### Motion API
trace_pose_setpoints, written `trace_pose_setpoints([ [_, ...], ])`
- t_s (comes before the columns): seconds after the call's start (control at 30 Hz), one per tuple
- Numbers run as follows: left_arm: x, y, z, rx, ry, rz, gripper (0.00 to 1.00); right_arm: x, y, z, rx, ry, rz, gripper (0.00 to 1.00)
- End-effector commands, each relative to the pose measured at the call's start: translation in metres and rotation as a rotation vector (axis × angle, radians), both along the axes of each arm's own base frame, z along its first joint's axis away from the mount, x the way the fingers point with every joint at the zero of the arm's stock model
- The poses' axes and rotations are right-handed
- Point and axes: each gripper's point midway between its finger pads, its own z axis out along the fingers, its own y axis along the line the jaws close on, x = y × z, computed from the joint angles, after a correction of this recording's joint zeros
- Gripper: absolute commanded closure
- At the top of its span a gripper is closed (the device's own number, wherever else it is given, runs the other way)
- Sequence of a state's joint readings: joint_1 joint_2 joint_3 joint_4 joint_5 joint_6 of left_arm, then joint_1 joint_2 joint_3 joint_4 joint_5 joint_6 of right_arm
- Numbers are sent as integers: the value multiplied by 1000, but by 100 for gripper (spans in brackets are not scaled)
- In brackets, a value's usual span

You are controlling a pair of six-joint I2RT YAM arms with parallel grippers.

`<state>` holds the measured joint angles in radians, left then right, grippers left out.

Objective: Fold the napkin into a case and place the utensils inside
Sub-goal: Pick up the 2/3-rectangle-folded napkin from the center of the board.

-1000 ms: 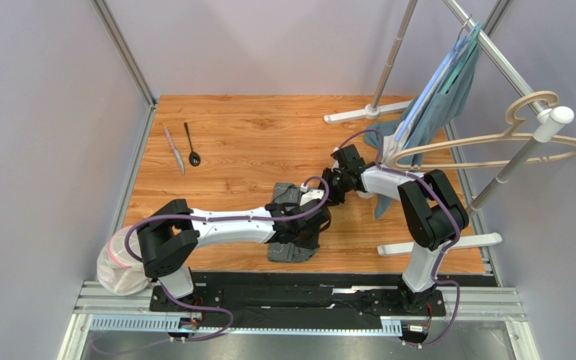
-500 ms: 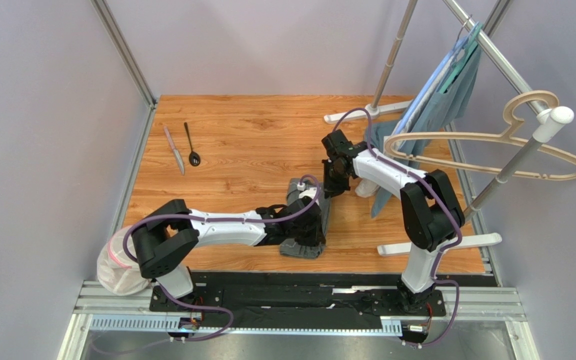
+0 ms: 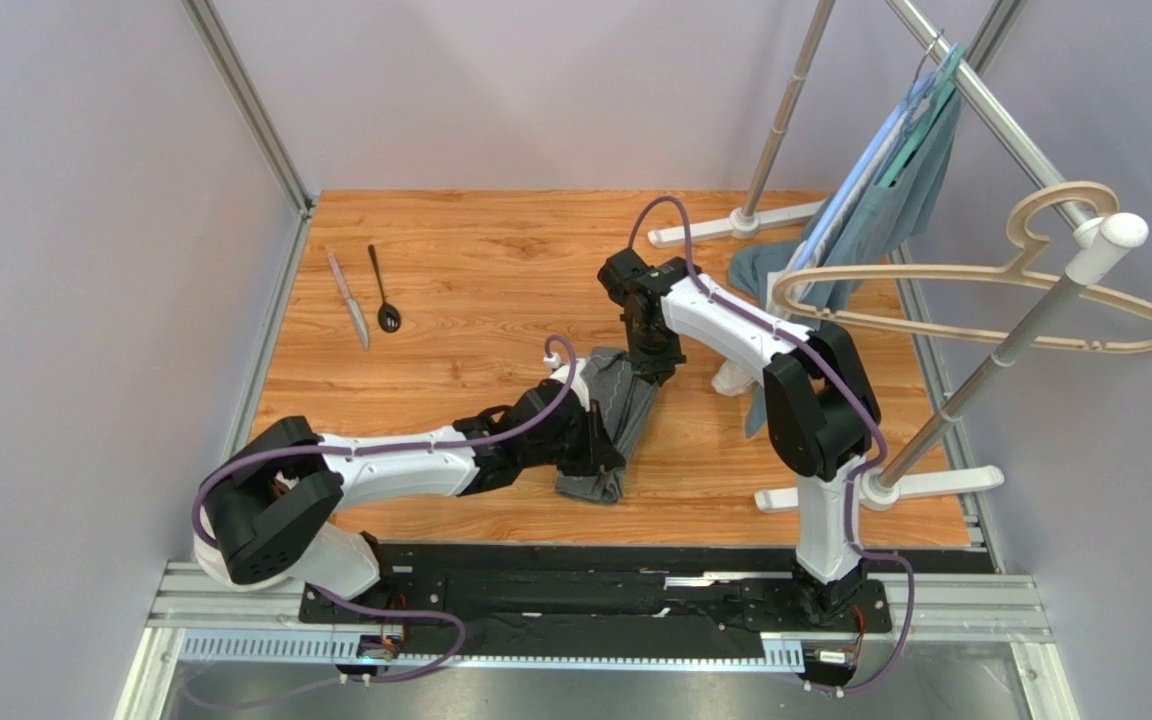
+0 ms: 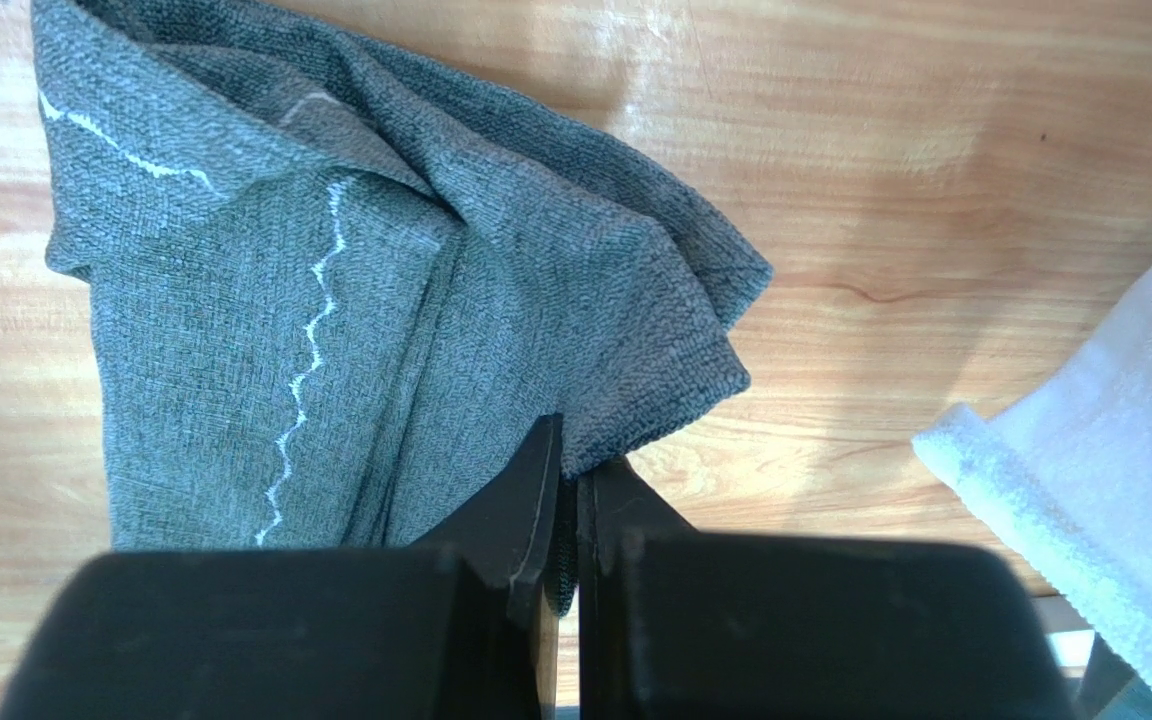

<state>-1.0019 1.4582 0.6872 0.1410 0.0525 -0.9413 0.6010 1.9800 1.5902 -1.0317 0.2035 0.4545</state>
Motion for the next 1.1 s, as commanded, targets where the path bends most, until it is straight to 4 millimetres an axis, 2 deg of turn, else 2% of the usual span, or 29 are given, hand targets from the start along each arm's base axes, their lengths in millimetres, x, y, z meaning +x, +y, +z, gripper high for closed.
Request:
trace_pose_setpoints([
  [0.0,-12,13,-1,-33,64,-54,99,29,-5,16,-100,-99,-10,100],
  [0.07,-10,16,1,-54,56,-48,99,32,-2,11,-119,-91,-9,100],
  [0.1,-12,21,-4,-51,63,-46,99,36,4,19,-113,-105,-14,100],
  [0.17,-12,22,-4,-75,67,-44,99,39,9,13,-130,-91,-14,100],
  [0.23,-13,28,-10,-80,77,-38,99,46,16,20,-135,-111,-14,100],
  [0.3,-14,30,-14,-78,72,-43,99,48,17,13,-154,-93,-11,100],
  [0.33,-13,32,-17,-70,73,-41,99,54,20,18,-144,-110,-15,100],
  [0.43,-14,36,-26,-59,89,-45,99,57,20,17,-172,-107,-13,100],
  [0.6,-26,12,-17,-130,116,-188,99,60,20,18,-163,-126,-9,100],
  [0.77,-39,-11,-16,-164,147,-240,99,57,17,22,-130,-134,-5,100],
  [0.83,-49,-26,-10,-173,145,-270,99,52,12,17,-127,-119,4,100],
  [0.87,-51,-30,-13,-164,156,-266,99,53,12,24,-98,-145,2,100],
  [0.9,-56,-40,-7,-174,148,-286,99,53,8,23,-86,-142,3,100],
  [0.93,-59,-42,-10,-158,157,-284,99,43,1,14,-96,-117,8,100],
  [1.0,-60,-52,-13,-144,160,-282,98,45,-2,21,-43,-142,7,100],
  [1.03,-59,-53,-16,-134,169,-276,96,37,-8,11,-47,-118,9,100],
  [1.07,-59,-54,-17,-132,171,-275,93,38,-8,11,-32,-125,9,100],
])
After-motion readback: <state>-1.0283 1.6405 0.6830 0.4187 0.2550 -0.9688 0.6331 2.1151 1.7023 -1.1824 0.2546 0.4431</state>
